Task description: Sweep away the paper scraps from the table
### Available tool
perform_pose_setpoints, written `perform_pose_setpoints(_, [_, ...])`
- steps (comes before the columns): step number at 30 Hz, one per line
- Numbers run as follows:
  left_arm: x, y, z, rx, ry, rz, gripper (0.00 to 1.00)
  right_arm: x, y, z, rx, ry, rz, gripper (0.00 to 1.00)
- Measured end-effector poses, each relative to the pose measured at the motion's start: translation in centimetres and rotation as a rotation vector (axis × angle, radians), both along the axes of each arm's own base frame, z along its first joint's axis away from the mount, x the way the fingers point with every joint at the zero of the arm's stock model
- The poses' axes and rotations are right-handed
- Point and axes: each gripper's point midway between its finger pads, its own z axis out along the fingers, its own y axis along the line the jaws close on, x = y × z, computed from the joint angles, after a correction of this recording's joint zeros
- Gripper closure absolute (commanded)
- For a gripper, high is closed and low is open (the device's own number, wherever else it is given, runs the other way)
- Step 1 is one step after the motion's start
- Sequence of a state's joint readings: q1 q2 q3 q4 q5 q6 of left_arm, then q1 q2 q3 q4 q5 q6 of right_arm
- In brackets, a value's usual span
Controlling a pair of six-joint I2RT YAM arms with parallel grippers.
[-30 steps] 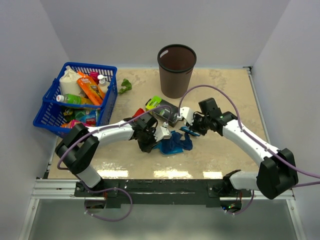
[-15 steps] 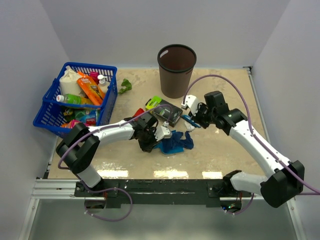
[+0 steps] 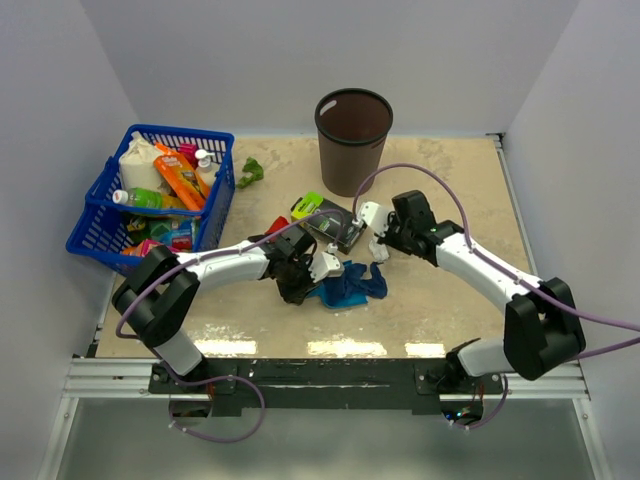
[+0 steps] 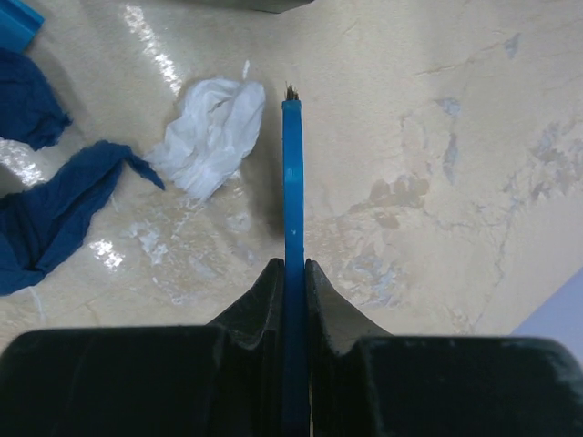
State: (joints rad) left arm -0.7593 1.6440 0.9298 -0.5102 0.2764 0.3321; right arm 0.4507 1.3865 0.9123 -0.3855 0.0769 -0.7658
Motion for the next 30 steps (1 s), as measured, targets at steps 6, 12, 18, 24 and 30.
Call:
perform_pose_setpoints(6, [0.2, 0.2, 0.0, 0.012, -0.012, 0.006, 1.00, -1.7, 0.7, -1.2, 0.055, 0.093, -0.020, 1.00])
perform_pose_setpoints(12, [0.7, 0.4, -0.1, 0.029, -0.030, 0.015, 1.00, -4.2, 2.7, -1.4, 0.211, 0.241, -0.107, 1.00])
perform_pose_setpoints(18, [1.2, -0.2, 0.0, 0.042, -0.043, 0.013, 1.00, -5.3, 5.4, -0.9, 0.355, 0.356, -0.167, 1.00])
perform_pose_setpoints(24, [1.9, -1.0, 0.0, 0.049, -0.053, 0.011, 1.00, -6.1, 7.8, -0.9, 0.480, 0.478, -0.224, 1.00])
perform_pose_setpoints(30, [1.7, -1.1, 0.0, 0.041, -0.042, 0.007, 1.00, -6.2, 8.5, -0.1, 0.531, 0.504, -0.257, 1.00])
